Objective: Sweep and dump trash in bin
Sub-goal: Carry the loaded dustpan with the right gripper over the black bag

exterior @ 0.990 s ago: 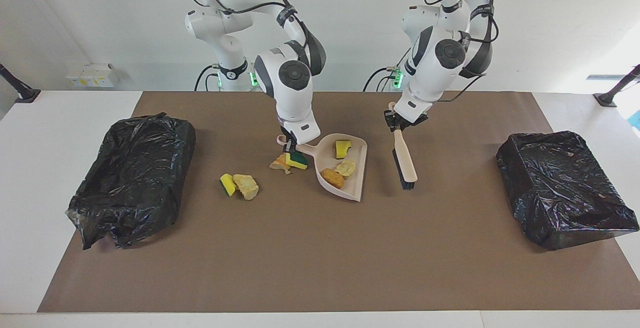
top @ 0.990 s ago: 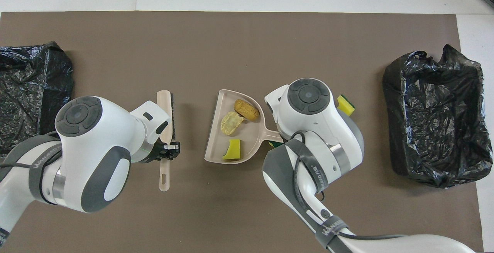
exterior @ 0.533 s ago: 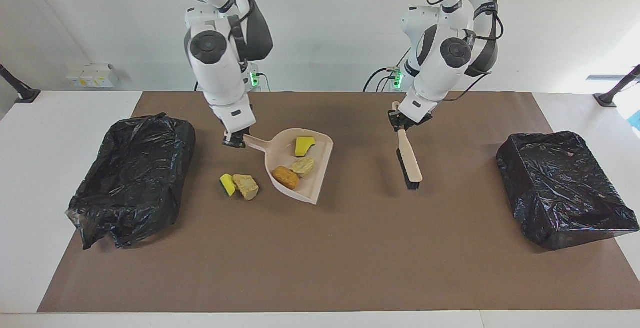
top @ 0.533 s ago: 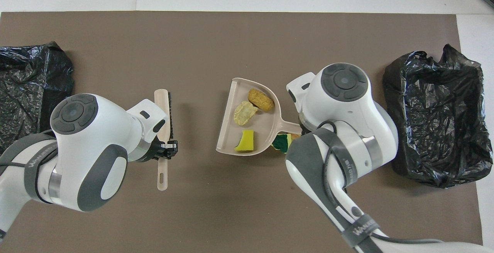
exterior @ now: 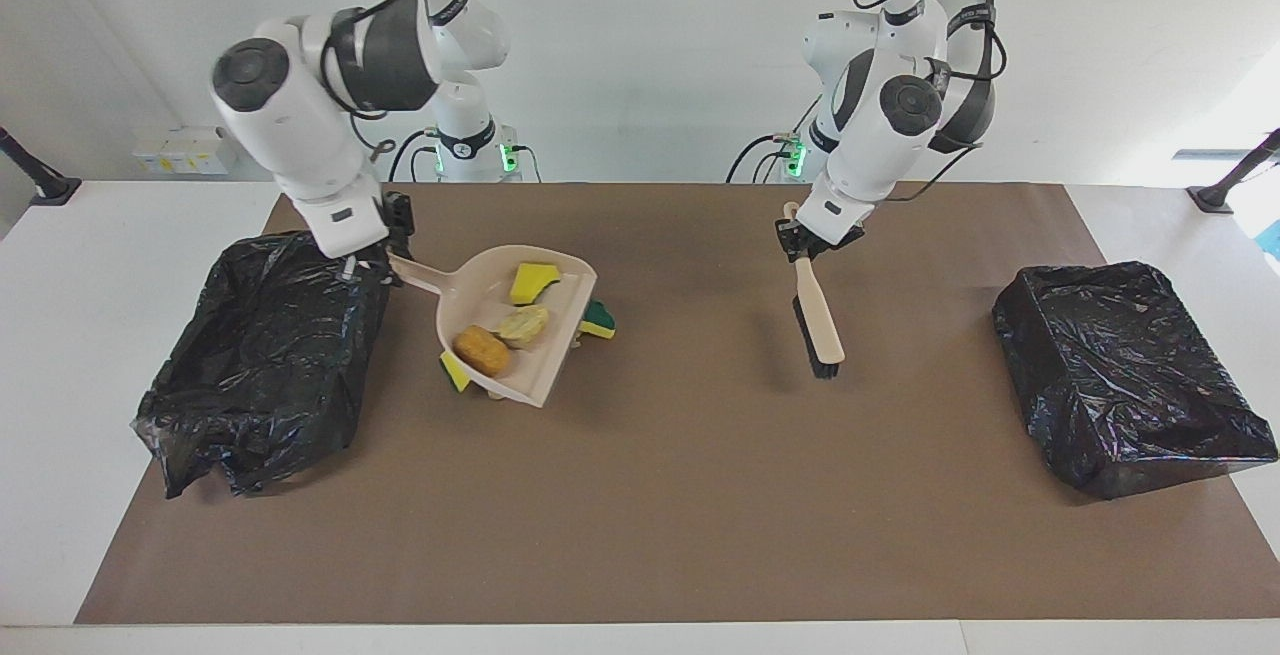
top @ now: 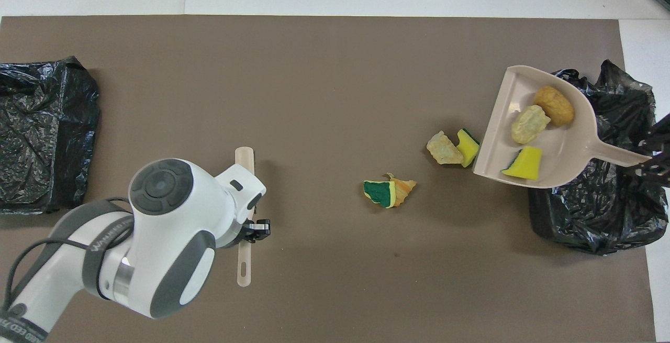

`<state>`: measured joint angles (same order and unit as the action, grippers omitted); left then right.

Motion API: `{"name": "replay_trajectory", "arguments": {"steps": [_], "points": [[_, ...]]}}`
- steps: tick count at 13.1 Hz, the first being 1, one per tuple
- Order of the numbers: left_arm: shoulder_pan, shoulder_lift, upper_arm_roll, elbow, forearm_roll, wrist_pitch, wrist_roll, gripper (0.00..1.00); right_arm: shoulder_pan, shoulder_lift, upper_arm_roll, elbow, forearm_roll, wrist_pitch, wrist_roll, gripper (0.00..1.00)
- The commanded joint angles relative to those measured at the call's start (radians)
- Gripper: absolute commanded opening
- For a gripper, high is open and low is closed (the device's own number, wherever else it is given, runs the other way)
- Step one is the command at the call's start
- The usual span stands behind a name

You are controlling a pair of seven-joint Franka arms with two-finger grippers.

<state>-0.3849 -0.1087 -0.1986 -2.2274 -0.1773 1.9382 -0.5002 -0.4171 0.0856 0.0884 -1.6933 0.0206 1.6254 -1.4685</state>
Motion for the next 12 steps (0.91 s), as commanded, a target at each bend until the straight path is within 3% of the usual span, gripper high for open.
{"name": "replay_trajectory", "arguments": {"steps": [1,6,8,12], "points": [[-0.153,-0.065,0.01,-0.096,0.005,0.083,-0.145,0.0,-0.072,-0.009,-0.022,0.015,-0.104,0.0,-0.122,0.0],[-0.373,-0.163,0.01,-0.274,-0.007,0.246,-0.32,0.0,-0.074,-0.012,-0.108,-0.014,-0.288,0.157,-0.366,0.0],[-0.391,-0.157,0.008,-0.293,-0.01,0.266,-0.337,0.0,-0.058,-0.012,-0.102,-0.032,-0.445,0.226,-0.363,0.0],[-0.417,-0.149,0.01,-0.331,-0.041,0.329,-0.357,0.0,-0.022,-0.013,-0.098,-0.086,-0.612,0.31,-0.316,0.0]]}}
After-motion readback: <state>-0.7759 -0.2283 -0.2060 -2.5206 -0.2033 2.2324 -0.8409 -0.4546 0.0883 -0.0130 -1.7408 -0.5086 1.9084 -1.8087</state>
